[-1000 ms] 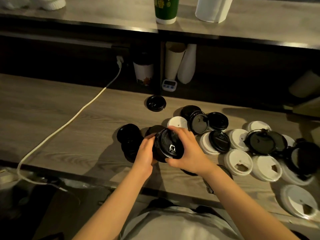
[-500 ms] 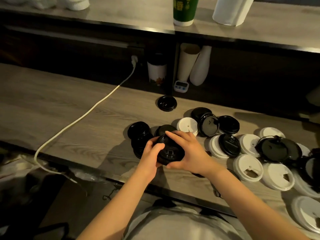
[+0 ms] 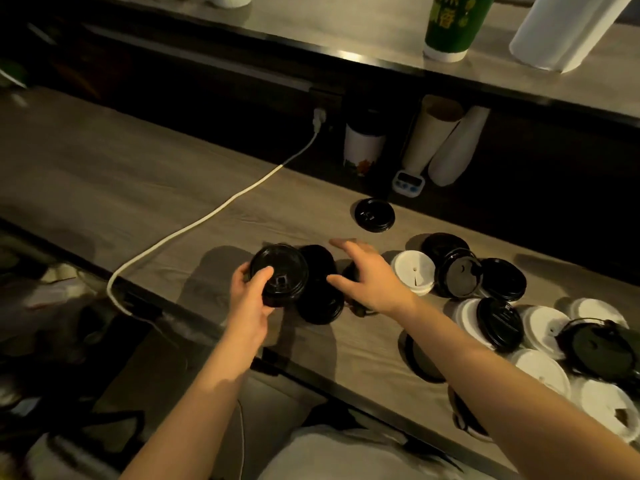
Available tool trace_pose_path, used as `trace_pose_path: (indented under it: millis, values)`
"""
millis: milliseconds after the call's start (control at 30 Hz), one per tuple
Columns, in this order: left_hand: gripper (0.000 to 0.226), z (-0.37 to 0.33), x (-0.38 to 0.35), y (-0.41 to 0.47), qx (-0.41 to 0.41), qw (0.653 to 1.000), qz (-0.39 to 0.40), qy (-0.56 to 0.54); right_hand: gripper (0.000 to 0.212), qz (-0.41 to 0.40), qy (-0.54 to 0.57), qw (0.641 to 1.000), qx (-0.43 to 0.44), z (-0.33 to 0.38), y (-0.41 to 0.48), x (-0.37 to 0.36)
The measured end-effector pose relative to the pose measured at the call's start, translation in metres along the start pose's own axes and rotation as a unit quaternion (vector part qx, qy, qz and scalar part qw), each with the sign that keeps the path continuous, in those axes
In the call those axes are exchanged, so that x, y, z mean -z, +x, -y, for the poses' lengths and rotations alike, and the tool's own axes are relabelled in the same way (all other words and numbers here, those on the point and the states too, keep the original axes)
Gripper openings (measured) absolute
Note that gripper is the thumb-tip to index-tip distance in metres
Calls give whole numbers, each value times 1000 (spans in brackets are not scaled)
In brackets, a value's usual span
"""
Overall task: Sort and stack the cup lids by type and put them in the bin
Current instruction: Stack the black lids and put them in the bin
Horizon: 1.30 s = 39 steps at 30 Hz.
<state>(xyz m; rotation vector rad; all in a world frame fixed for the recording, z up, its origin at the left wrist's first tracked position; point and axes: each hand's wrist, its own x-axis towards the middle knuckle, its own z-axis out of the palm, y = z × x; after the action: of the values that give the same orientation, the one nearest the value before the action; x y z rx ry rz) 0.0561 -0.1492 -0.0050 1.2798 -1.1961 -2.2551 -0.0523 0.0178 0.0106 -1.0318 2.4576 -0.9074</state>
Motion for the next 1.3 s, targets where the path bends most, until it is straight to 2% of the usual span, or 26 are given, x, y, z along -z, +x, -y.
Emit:
trace_pose_path:
  millis: [133,300,367,500,633,800,900,1033,1200,1300]
  values:
    - [48,-11,15,14,-30,999,-21,-7,63,74,-62,995,-38,-7,36,-15]
    - [49,-17,11,26,-15,999,-49,-18,89,175,-100,975,-90,-1,67,-33]
    - [50,-16,7,28,-11,999,-50,-17,92,190,-105,970,-109,-2,74,-41]
    - [51,-14,3,33,-7,999,-46,-16,84,164,-98,975,-116,-8,75,-52]
    - [39,-13,-1,34,6,999,-33,-8,81,103,-56,987,-108,-13,73,-45]
    - [45,-9,-13,31,20,1000,-1,6,71,-34,146,983,-110,-12,60,-16]
    - [45,-4,-27,28,40,999,-2,8,68,-68,210,972,-78,-2,45,5]
    - [47,4,-47,24,66,997,30,18,71,-48,155,987,18,2,34,13]
    - [46,3,-65,11,114,988,98,24,75,-14,117,993,13,1,22,20]
    - [44,2,-67,6,118,987,103,31,77,-5,81,996,26,-1,16,22]
